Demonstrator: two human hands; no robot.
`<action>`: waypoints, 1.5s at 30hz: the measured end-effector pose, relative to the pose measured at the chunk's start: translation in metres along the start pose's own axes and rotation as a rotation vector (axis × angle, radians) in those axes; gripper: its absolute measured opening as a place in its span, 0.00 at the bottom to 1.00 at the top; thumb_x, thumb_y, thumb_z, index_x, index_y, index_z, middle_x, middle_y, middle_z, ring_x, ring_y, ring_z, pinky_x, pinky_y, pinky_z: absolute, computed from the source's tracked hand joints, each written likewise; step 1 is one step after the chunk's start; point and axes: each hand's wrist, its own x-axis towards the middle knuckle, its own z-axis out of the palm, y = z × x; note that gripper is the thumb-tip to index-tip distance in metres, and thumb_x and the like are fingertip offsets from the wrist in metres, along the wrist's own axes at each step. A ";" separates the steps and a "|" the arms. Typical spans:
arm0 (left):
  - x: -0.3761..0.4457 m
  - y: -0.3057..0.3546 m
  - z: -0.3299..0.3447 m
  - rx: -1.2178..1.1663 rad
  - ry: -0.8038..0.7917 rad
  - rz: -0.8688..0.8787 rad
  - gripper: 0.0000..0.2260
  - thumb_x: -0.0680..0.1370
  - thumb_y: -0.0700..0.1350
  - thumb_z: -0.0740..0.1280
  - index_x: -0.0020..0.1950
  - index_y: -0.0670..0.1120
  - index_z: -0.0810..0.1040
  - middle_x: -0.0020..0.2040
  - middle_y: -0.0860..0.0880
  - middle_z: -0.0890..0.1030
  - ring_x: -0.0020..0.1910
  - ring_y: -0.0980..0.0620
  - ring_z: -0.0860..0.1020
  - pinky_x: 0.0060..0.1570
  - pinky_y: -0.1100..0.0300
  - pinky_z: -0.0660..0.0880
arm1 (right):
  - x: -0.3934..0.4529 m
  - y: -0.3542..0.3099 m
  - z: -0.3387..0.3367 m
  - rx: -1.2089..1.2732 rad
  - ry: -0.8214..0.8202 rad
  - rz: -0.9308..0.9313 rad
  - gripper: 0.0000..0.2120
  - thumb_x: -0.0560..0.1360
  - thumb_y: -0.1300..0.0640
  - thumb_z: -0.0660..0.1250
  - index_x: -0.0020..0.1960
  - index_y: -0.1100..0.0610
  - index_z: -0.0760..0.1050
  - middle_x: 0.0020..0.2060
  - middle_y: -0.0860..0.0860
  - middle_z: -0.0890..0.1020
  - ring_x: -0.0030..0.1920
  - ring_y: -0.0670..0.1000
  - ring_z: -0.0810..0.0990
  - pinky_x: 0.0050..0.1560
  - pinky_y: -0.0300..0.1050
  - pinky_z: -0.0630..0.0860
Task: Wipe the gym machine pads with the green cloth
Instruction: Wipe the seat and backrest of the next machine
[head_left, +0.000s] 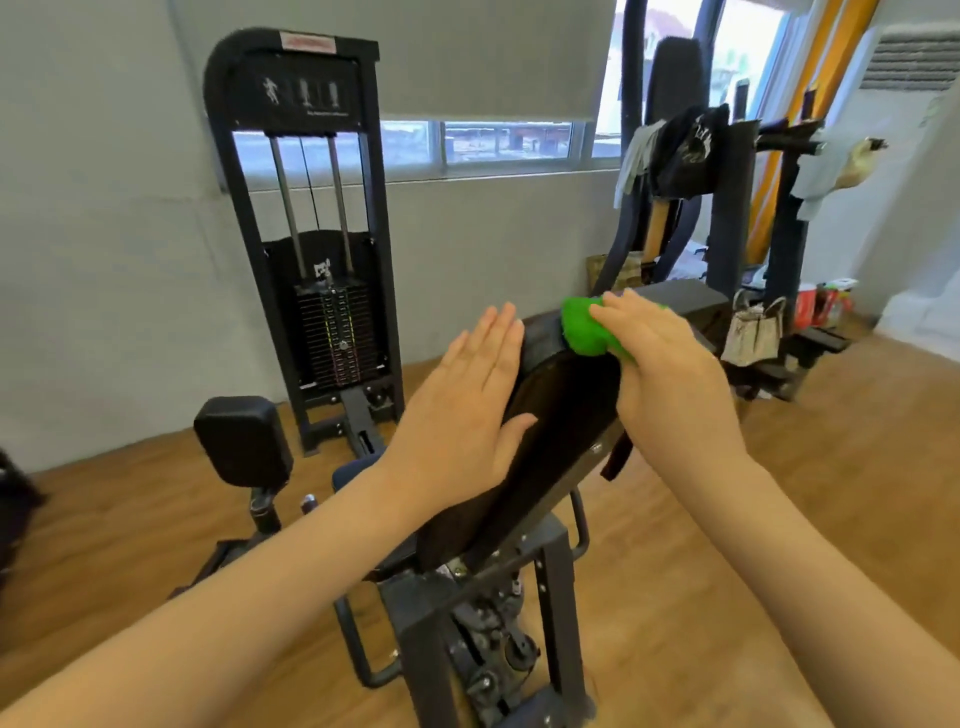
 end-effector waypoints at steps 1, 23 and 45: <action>0.000 0.002 -0.003 0.006 -0.016 -0.016 0.33 0.78 0.55 0.56 0.75 0.33 0.59 0.74 0.36 0.64 0.74 0.41 0.62 0.71 0.47 0.56 | 0.006 -0.006 0.004 0.002 -0.018 -0.058 0.22 0.68 0.73 0.62 0.62 0.64 0.75 0.60 0.60 0.78 0.63 0.61 0.73 0.66 0.55 0.61; 0.031 0.059 -0.044 0.074 -0.286 -0.306 0.45 0.70 0.71 0.39 0.78 0.41 0.42 0.79 0.45 0.45 0.76 0.53 0.40 0.71 0.61 0.36 | 0.027 0.046 -0.007 0.260 -0.289 -0.315 0.26 0.65 0.77 0.68 0.62 0.62 0.76 0.60 0.57 0.78 0.61 0.58 0.76 0.62 0.52 0.61; 0.065 0.109 -0.035 0.264 -0.405 -0.592 0.58 0.56 0.80 0.28 0.78 0.47 0.35 0.72 0.55 0.33 0.70 0.58 0.32 0.62 0.66 0.27 | 0.022 0.154 -0.008 0.460 -0.209 -0.362 0.28 0.60 0.79 0.67 0.58 0.60 0.79 0.57 0.57 0.80 0.60 0.58 0.76 0.54 0.67 0.68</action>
